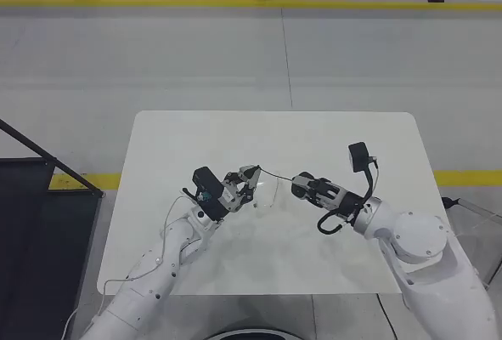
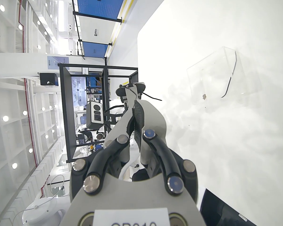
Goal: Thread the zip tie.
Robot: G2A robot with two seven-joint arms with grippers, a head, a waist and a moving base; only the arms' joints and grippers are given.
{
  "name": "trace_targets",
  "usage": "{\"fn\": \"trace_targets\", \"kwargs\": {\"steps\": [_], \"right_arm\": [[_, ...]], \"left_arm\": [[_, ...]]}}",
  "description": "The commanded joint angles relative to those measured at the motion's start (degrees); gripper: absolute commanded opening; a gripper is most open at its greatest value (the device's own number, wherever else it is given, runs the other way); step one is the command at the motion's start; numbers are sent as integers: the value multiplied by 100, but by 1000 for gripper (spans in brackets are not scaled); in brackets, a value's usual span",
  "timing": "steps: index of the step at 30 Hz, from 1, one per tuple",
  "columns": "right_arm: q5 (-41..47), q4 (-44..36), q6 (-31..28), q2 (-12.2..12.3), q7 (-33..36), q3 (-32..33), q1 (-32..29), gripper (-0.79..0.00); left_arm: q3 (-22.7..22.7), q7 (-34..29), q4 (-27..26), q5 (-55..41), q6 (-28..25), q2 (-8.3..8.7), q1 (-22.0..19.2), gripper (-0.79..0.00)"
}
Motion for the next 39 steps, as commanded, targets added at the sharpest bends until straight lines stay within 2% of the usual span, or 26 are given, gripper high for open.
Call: {"fn": "trace_targets", "kwargs": {"steps": [1,39], "right_arm": [[35,-2,-48,-6,-12,-1,6,-785],[595,159,-931,-82,-92,110,-101,-785]], "left_arm": [[0,0,0,0,0,0,0,-785],[0,0,0,0,0,0,0,-785]]}}
